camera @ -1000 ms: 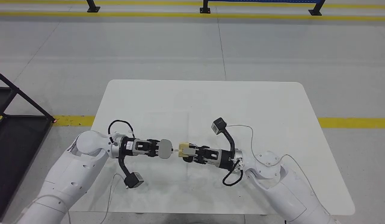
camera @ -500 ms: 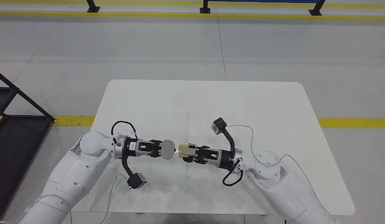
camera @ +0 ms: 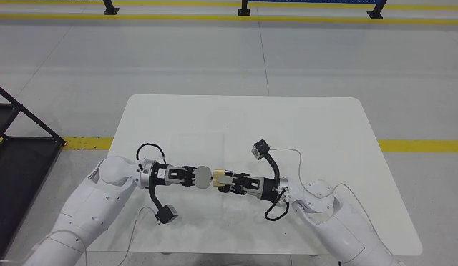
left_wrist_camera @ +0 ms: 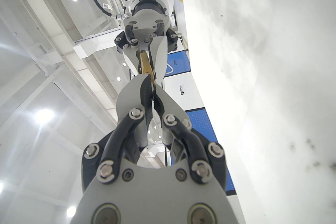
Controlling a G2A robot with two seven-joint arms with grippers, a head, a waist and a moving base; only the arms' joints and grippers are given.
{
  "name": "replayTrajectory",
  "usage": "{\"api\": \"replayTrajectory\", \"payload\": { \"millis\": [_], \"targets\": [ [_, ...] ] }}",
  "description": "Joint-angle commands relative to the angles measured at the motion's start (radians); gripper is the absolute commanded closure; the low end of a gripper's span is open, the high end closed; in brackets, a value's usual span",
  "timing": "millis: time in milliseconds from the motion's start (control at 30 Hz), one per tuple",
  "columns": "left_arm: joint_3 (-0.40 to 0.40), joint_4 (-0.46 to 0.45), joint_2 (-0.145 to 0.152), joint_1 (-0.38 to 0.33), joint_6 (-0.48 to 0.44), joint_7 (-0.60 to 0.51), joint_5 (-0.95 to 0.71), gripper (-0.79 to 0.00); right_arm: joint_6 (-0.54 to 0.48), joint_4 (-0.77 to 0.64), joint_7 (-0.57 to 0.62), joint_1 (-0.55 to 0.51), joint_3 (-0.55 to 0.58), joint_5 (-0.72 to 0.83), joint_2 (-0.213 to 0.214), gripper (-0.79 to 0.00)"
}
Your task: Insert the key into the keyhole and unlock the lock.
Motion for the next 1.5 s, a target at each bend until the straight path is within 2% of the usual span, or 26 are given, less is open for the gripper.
{"api": "replayTrajectory", "payload": {
  "millis": [0, 133, 233, 367, 400, 467, 600, 933, 1033, 1167, 1200, 1300, 1367, 1467],
  "targets": [
    [-0.004, -0.007, 0.002, 0.000, 0.004, -0.009, 0.023, -0.785, 0.000, 0.000, 0.000, 0.000, 0.000, 0.000, 0.000, 0.000],
    [-0.031, -0.022, 0.009, 0.009, -0.016, -0.022, 0.007, -0.785, 0.000, 0.000, 0.000, 0.000, 0.000, 0.000, 0.000, 0.000],
    [-0.065, -0.035, 0.019, 0.021, -0.087, -0.047, 0.006, -0.785, 0.000, 0.000, 0.000, 0.000, 0.000, 0.000, 0.000, 0.000],
    [-0.100, -0.078, 0.036, 0.030, -0.300, -0.101, 0.072, -0.785, 0.000, 0.000, 0.000, 0.000, 0.000, 0.000, 0.000, 0.000],
    [-0.103, -0.088, 0.037, 0.038, -0.362, -0.087, 0.019, -0.785, 0.000, 0.000, 0.000, 0.000, 0.000, 0.000, 0.000, 0.000],
    [-0.112, -0.097, 0.044, 0.032, -0.460, -0.094, 0.045, -0.785, 0.000, 0.000, 0.000, 0.000, 0.000, 0.000, 0.000, 0.000],
    [-0.109, -0.059, 0.042, 0.014, -0.638, -0.042, -0.108, -0.785, 0.000, 0.000, 0.000, 0.000, 0.000, 0.000, 0.000, 0.000],
    [-0.110, -0.053, 0.041, 0.011, -0.650, -0.036, -0.128, -0.785, 0.000, 0.000, 0.000, 0.000, 0.000, 0.000, 0.000, 0.000],
    [-0.105, -0.062, 0.041, 0.014, -0.748, -0.064, -0.177, -0.785, 0.000, 0.000, 0.000, 0.000, 0.000, 0.000, 0.000, 0.000],
    [-0.112, -0.060, 0.046, 0.001, -1.000, -0.161, -0.249, -0.785, 0.000, 0.000, 0.000, 0.000, 0.000, 0.000, 0.000, 0.000],
    [-0.113, -0.058, 0.046, -0.002, -1.089, -0.199, -0.280, -0.785, 0.000, 0.000, 0.000, 0.000, 0.000, 0.000, 0.000, 0.000],
    [-0.107, -0.059, 0.047, -0.002, -1.275, -0.378, -0.464, -0.785, 0.000, 0.000, 0.000, 0.000, 0.000, 0.000, 0.000, 0.000],
    [-0.115, -0.064, 0.048, -0.007, -1.363, -0.466, -0.603, -0.785, 0.000, 0.000, 0.000, 0.000, 0.000, 0.000, 0.000, 0.000],
    [-0.091, -0.020, 0.054, 0.005, -1.382, -0.548, -0.817, -0.785, 0.000, 0.000, 0.000, 0.000, 0.000, 0.000, 0.000, 0.000]
  ]
}}
